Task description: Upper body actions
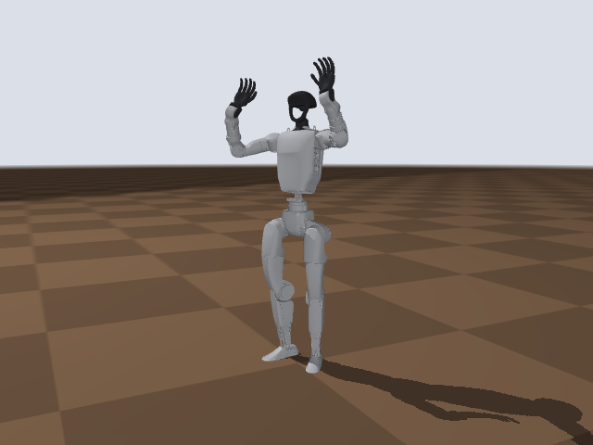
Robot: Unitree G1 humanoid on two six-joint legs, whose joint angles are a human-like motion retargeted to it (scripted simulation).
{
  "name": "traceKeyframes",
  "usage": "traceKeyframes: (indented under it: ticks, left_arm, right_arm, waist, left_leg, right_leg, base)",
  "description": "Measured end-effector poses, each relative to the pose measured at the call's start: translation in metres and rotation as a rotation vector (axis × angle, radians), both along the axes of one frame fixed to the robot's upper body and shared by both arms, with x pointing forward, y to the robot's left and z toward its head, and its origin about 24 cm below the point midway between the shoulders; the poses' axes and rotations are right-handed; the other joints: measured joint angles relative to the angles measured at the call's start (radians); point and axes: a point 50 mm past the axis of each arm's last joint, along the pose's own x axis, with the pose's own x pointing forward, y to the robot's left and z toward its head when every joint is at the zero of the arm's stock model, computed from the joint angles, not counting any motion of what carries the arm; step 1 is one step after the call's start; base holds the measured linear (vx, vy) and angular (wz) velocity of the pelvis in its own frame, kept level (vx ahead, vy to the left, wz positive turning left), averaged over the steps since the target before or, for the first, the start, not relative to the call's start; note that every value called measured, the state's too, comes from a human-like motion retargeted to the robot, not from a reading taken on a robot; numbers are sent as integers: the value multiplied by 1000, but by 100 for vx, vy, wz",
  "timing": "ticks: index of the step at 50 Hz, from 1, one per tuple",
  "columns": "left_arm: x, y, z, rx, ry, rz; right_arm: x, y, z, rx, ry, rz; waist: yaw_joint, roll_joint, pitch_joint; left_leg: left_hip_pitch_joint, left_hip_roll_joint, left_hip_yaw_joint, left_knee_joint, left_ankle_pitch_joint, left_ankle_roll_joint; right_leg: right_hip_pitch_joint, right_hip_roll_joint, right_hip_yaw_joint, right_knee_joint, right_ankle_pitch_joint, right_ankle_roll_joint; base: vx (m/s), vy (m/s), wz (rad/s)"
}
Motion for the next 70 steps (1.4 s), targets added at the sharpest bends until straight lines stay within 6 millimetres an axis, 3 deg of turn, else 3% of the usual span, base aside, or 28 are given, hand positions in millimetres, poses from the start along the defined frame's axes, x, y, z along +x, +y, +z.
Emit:
traceKeyframes:
  ticks: [9,15,20,28,35,40,49,53,57,64,70]
  left_arm:
    - [13,42,-23,-332,102,-115]
    - [20,58,-39,-519,141,-222]
    - [11,50,-29,-362,104,-144]
    - [-3,7,-9,55,33,14]
    - [-9,-8,-4,128,-14,-6]
    - [-2,8,-11,-50,17,-70]
    - [7,62,-37,-426,83,-125]
    - [2,71,-39,-443,79,-120]
    - [-6,63,-31,-321,29,-39]
    - [-9,25,-15,-31,38,14]
    - [-16,4,-10,172,-19,103]
  right_arm:
    - [36,-39,-25,370,241,312]
    - [46,-57,-38,502,290,296]
    - [43,-50,-34,446,272,293]
    - [20,-15,-11,119,164,158]
    - [3,5,-4,-52,39,9]
    - [13,-10,-10,78,78,21]
    - [36,-51,-31,411,216,182]
    - [35,-56,-33,426,221,205]
    - [31,-48,-28,359,204,195]
    - [18,-14,-13,107,143,134]
    - [-4,11,-4,-124,3,-25]
  waist:
    - [-1,-7,-4]
    - [-6,-7,-2]
    - [-3,-7,1]
    - [-3,-6,3]
    - [-2,-5,7]
    - [0,-5,12]
    - [-3,-9,13]
    - [-3,-9,15]
    - [-4,-8,17]
    - [-4,-6,18]
    - [-6,-7,26]
  left_leg:
    - [-1,-1,2,0,1,0]
    - [4,-2,1,-1,0,1]
    - [5,-3,3,-1,1,0]
    - [3,-4,2,-1,1,1]
    - [5,-4,3,-1,1,1]
    - [8,-4,1,-1,2,2]
    - [6,-6,-2,-1,3,2]
    - [6,-7,-2,-1,2,2]
    - [6,-7,-2,-1,2,2]
    - [6,-6,-1,-1,2,2]
    - [7,-6,-2,-1,2,2]
  right_leg:
    - [-2,-1,2,0,1,-1]
    - [2,-1,1,1,1,-1]
    - [1,-2,3,1,2,-1]
    - [1,-3,3,0,2,-1]
    - [2,-3,3,1,2,-1]
    - [6,-2,2,1,2,-1]
    - [7,-5,0,0,1,-1]
    - [7,-5,-1,0,1,-1]
    - [7,-5,0,-1,1,0]
    - [7,-5,0,0,1,0]
    - [8,-5,-1,0,2,0]
  base:
    - [0,0,0]
    - [0,0,0]
    - [0,0,0]
    - [0,0,0]
    - [0,0,0]
    - [0,0,0]
    - [0,0,0]
    - [0,0,0]
    - [0,0,0]
    - [0,0,0]
    - [0,0,0]
